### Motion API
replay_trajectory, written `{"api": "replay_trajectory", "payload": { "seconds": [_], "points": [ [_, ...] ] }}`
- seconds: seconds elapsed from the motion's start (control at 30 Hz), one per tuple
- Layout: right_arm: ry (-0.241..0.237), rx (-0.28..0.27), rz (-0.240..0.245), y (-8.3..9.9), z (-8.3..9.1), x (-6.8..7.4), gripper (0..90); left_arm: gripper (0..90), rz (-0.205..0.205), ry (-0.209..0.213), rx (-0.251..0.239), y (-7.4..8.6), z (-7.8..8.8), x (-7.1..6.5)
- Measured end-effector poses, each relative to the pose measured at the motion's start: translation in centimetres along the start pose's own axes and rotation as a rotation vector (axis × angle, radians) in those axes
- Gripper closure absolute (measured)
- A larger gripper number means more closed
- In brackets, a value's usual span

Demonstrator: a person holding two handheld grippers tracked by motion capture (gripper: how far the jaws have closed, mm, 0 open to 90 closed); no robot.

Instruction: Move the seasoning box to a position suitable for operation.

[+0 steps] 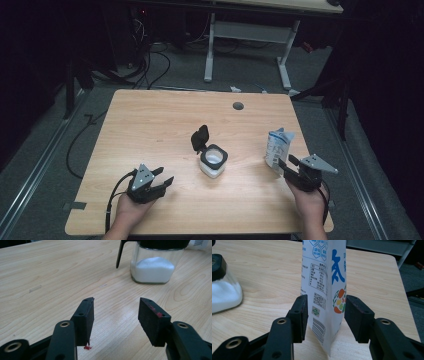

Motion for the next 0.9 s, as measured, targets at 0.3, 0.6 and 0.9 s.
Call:
{"api": "replay_trajectory", "payload": {
  "seconds": [0.3, 0.6, 0.9],
  "points": [
    [0.015, -0.008, 0.005, 0.3, 1.6, 0.3, 53.7, 45.5, 0.01, 0.008, 0.004, -0.1, -0.6, 0.3],
    [0.011, 0.004, 0.02, 0.8, 2.2, 1.2, 53.2, 45.6, 0.028, 0.02, 0.003, -0.6, -1.5, 0.6],
    [-0.01, 0.022, 0.04, 1.3, 2.0, 2.2, 51.5, 46.4, 0.058, 0.035, -0.006, -1.0, -1.9, 0.6]
  ]
}}
Point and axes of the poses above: each handheld gripper's, and its own axes: z roughly backward along the jaws, y roughly out of its underside, x roughly to its left, the point moved 2 cm from there along -z, roughly forward along the jaws, and after that the axes turned 5 degrees about y, right-handed, at the moved point
